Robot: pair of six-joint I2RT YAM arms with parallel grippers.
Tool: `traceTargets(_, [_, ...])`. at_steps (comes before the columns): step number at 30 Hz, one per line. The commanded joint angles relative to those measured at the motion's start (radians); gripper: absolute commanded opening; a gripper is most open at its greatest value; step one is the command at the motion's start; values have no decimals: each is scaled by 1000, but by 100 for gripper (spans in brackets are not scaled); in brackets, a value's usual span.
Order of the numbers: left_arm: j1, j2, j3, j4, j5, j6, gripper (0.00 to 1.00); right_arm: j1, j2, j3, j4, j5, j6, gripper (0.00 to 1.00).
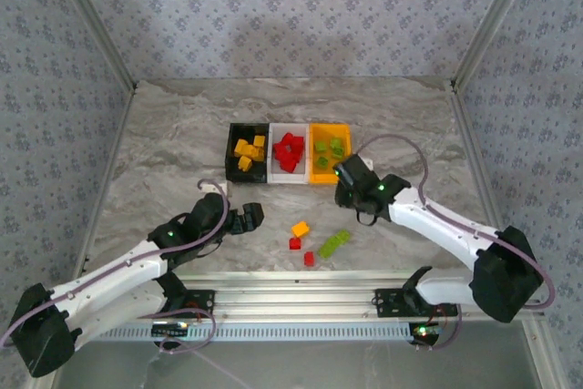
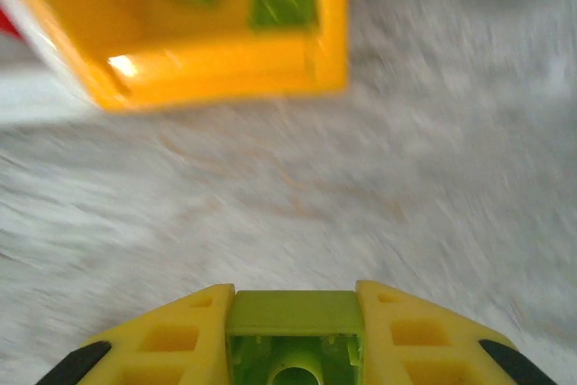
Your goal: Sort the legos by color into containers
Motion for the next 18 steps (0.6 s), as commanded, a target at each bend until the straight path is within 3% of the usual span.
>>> traceTargets(1, [7,9,40,-17,-1,20,100,-10,99,126,14,46,-85,29])
traceTargets(13, [7,49,59,-27,75,34,99,-145,554,527,7,94,-109,36])
traceTargets(18, [2,77,73,-18,109,58,99,-155,587,569,33,77,-113,60])
